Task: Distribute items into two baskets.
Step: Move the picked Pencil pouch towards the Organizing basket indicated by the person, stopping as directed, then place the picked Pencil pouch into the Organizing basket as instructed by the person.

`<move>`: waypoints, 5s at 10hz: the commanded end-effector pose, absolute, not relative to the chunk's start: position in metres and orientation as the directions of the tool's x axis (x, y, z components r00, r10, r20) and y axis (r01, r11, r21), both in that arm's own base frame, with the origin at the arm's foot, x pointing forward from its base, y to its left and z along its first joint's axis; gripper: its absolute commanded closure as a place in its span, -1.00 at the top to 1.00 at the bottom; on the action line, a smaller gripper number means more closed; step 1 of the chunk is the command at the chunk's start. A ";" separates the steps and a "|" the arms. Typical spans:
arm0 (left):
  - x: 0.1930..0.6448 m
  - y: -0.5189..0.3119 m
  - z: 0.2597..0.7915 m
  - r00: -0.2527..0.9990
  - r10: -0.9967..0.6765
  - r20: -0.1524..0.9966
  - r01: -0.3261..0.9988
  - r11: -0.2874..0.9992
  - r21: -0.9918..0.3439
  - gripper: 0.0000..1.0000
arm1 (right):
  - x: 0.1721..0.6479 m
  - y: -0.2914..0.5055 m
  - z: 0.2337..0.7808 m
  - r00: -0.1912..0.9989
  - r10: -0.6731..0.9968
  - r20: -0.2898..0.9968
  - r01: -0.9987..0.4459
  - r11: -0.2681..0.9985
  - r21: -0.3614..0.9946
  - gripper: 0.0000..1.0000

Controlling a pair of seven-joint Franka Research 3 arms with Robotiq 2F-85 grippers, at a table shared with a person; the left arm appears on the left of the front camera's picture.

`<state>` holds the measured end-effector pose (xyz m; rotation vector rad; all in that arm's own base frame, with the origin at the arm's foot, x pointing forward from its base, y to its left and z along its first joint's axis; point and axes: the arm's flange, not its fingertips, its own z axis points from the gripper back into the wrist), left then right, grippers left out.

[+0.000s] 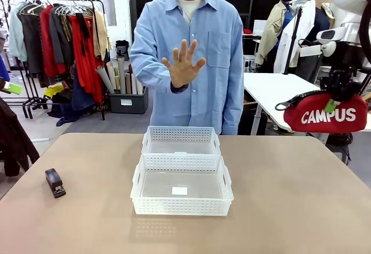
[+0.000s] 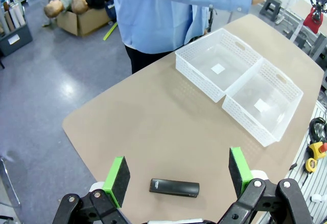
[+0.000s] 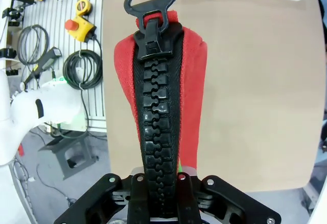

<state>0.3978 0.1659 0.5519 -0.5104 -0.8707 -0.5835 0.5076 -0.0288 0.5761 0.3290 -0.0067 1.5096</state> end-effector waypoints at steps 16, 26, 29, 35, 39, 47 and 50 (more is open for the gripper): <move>0.397 0.166 0.552 0.496 -0.253 0.831 0.666 0.724 -0.177 1.00 | 0.512 -0.029 0.581 0.067 0.977 0.204 -0.980 0.027 0.196 -1.00; 0.397 0.166 0.552 0.496 -0.253 0.831 0.666 0.724 -0.177 1.00 | 0.450 0.092 0.568 0.093 0.983 0.160 -0.949 0.038 0.314 -1.00; 0.397 0.166 0.552 0.496 -0.253 0.831 0.666 0.724 -0.177 1.00 | 0.440 0.125 0.561 0.165 0.971 0.172 -0.929 0.094 0.359 -1.00; 0.397 0.166 0.552 0.496 -0.253 0.831 0.666 0.724 -0.177 1.00 | 0.422 0.196 0.549 0.217 0.958 0.186 -0.937 0.151 0.315 -1.00; 0.397 0.166 0.552 0.496 -0.253 0.831 0.666 0.724 -0.177 1.00 | 0.421 0.238 0.541 0.230 0.948 0.218 -0.956 0.178 0.234 -1.00; 0.397 0.166 0.552 0.496 -0.253 0.831 0.666 0.724 -0.177 1.00 | 0.431 0.321 0.501 0.138 0.960 0.242 -0.978 0.093 0.189 -1.00; 0.397 0.166 0.552 0.496 -0.253 0.831 0.666 0.724 -0.177 1.00 | 0.431 0.340 0.478 0.077 0.969 0.236 -0.993 0.055 0.101 -1.00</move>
